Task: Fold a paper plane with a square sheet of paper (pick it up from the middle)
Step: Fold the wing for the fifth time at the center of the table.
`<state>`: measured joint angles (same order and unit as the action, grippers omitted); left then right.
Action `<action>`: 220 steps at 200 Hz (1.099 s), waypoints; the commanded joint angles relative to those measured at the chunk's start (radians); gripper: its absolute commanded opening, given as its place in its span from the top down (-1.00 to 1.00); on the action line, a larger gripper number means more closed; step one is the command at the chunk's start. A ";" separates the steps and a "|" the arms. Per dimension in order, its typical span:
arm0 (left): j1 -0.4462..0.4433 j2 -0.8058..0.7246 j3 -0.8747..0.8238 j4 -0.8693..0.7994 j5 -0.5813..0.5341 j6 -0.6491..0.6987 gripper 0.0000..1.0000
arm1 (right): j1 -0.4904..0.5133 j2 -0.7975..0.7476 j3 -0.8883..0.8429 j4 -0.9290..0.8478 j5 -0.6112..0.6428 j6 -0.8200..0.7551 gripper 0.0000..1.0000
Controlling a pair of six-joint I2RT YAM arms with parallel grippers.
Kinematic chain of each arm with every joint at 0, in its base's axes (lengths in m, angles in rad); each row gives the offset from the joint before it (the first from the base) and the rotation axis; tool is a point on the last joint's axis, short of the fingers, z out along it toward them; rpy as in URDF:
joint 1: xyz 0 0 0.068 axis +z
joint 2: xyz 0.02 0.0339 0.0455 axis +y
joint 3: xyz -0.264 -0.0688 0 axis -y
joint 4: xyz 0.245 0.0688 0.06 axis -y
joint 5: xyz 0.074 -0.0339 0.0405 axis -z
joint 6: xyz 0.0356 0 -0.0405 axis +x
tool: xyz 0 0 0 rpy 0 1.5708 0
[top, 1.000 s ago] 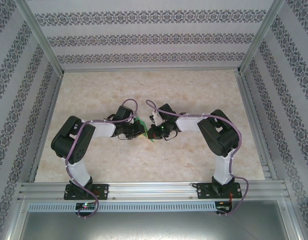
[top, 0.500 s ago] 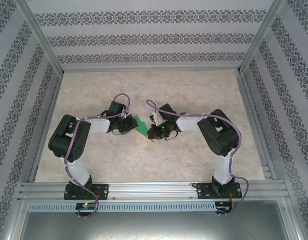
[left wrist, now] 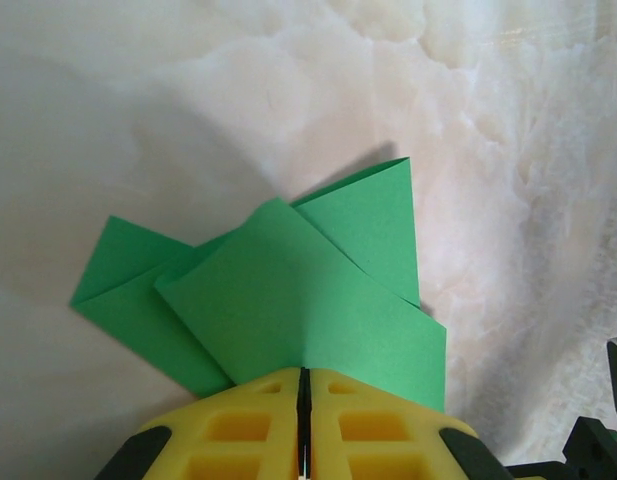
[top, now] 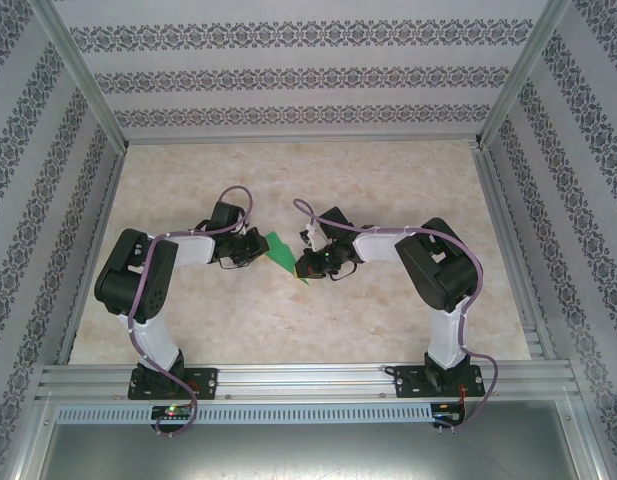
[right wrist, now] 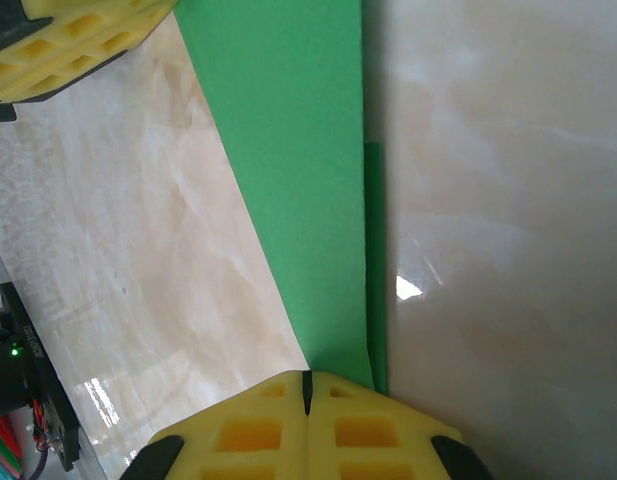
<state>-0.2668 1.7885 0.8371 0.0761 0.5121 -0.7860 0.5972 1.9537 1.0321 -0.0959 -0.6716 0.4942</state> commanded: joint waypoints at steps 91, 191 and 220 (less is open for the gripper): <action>0.175 -0.060 -0.065 -0.035 -0.066 0.034 0.76 | -0.023 0.103 -0.064 -0.149 0.165 0.002 1.00; -0.109 -0.139 -0.077 0.159 0.027 -0.016 0.77 | -0.020 0.102 -0.062 -0.138 0.140 0.011 1.00; -0.169 -0.023 -0.009 0.164 0.025 -0.023 0.80 | -0.019 0.092 -0.058 -0.124 0.126 0.017 1.00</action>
<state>-0.4023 1.6970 0.7780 0.1940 0.5247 -0.7933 0.5865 1.9629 1.0317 -0.0849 -0.6994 0.5026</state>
